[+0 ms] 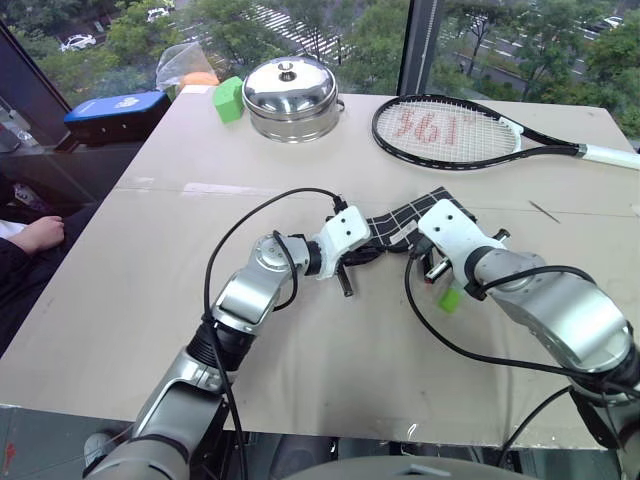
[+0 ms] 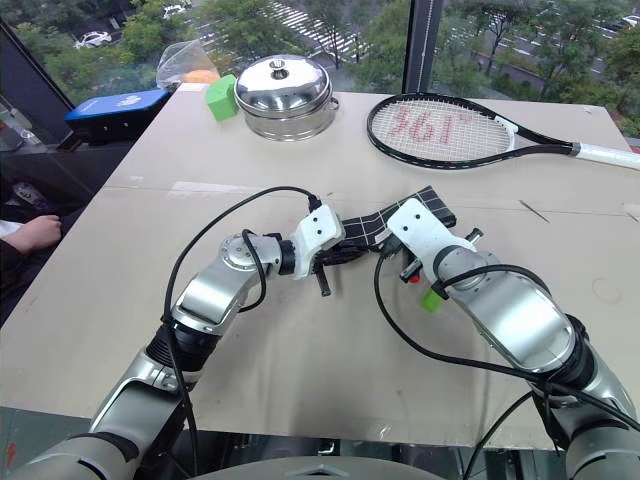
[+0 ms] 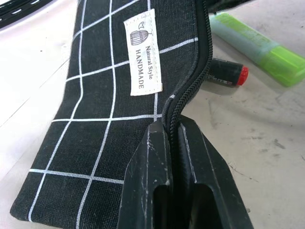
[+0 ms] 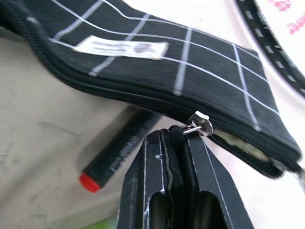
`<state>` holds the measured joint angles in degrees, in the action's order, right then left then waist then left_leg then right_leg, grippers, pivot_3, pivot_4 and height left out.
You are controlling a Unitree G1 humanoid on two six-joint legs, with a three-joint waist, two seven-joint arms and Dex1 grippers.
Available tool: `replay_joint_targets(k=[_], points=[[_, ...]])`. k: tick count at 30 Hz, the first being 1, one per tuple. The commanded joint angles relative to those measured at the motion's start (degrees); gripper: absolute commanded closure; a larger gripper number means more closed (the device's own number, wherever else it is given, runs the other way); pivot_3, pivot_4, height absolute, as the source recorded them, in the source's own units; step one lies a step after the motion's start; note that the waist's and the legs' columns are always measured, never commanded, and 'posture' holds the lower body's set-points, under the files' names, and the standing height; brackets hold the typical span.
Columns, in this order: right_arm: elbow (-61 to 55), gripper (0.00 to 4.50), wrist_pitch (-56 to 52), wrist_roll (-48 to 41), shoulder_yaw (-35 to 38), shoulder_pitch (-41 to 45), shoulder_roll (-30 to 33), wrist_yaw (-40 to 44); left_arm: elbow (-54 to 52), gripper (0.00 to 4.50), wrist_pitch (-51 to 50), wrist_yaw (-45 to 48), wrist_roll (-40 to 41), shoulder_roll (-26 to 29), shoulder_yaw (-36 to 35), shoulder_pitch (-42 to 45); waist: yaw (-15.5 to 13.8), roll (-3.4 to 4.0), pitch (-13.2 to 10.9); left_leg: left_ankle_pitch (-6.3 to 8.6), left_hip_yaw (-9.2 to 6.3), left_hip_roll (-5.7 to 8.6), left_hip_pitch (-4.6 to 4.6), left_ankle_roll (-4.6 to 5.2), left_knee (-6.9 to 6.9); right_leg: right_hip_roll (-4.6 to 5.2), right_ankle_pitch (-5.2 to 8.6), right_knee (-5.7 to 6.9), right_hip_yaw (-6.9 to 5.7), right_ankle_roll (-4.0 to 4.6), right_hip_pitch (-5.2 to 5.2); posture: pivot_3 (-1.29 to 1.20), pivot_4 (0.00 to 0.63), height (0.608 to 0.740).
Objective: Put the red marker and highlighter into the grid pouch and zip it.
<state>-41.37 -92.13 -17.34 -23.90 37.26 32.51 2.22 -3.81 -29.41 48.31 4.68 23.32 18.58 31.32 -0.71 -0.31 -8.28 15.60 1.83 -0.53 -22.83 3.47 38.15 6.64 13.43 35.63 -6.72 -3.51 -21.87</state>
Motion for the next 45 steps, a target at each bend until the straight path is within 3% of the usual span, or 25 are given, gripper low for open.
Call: replay_joint_targets(k=[1,18,28,36,40,41,45], points=[[-0.56,4.46,-0.37,-0.04,-0.77,1.60,0.17,0.74,-3.50,4.50,-0.64,-1.00,1.22,-1.35,-0.84,0.44,-0.05,0.00,0.00,0.00,0.00,0.00,0.00,0.00,0.00,0.00,0.00,0.00,0.00,0.00,0.00,0.00,0.150,0.740],[0.56,4.46,-0.37,0.26,0.04,1.52,-0.54,3.71,-5.82,4.50,-7.62,-4.52,4.71,-3.40,-3.62,0.37,-0.01,-0.01,0.00,-0.06,0.00,0.01,0.00,-0.10,0.04,0.01,0.00,0.02,0.00,0.00,0.03,0.00,0.150,0.740],[4.95,4.46,2.53,-0.42,0.41,3.74,-9.96,6.51,-6.19,4.50,-7.35,-5.49,4.54,-4.82,-1.80,0.48,0.09,0.00,0.00,-0.07,-0.01,0.01,0.04,-0.12,0.03,-0.01,-0.01,0.10,0.01,0.01,0.02,0.00,0.150,0.740],[11.72,4.46,13.45,-0.99,-0.74,3.40,-12.28,11.81,-6.55,4.50,-5.68,-5.84,4.43,-6.18,-0.82,0.55,0.11,-0.02,0.00,-0.07,-0.02,0.04,0.04,-0.12,0.07,-0.01,-0.01,0.10,0.00,0.01,0.03,0.00,0.150,0.740],[14.16,4.46,19.75,-0.82,0.42,1.34,-9.61,15.82,-7.02,4.50,-5.37,-5.60,4.91,-6.13,-1.45,0.06,0.06,-0.02,0.00,-0.07,-0.02,0.03,0.04,-0.11,0.06,-0.03,-0.01,0.11,0.01,0.01,0.03,0.00,0.150,0.740],[14.16,3.88,20.62,-0.59,1.07,0.73,-9.11,16.09,-6.97,4.50,-5.29,-5.51,5.04,-6.02,-1.64,-0.03,0.00,-0.03,0.00,-0.07,-0.02,0.04,0.03,-0.12,0.06,-0.02,-0.01,0.09,0.00,0.01,0.04,0.00,0.150,0.740],[3.61,2.30,20.12,-3.35,11.13,-8.22,-3.87,18.63,-6.17,4.50,-2.90,-2.87,6.77,-4.46,-3.52,-1.29,-0.48,-0.04,-0.01,-0.07,-0.04,0.04,-0.01,-0.12,0.06,0.01,-0.01,0.02,-0.05,0.01,0.08,0.00,0.150,0.740]])
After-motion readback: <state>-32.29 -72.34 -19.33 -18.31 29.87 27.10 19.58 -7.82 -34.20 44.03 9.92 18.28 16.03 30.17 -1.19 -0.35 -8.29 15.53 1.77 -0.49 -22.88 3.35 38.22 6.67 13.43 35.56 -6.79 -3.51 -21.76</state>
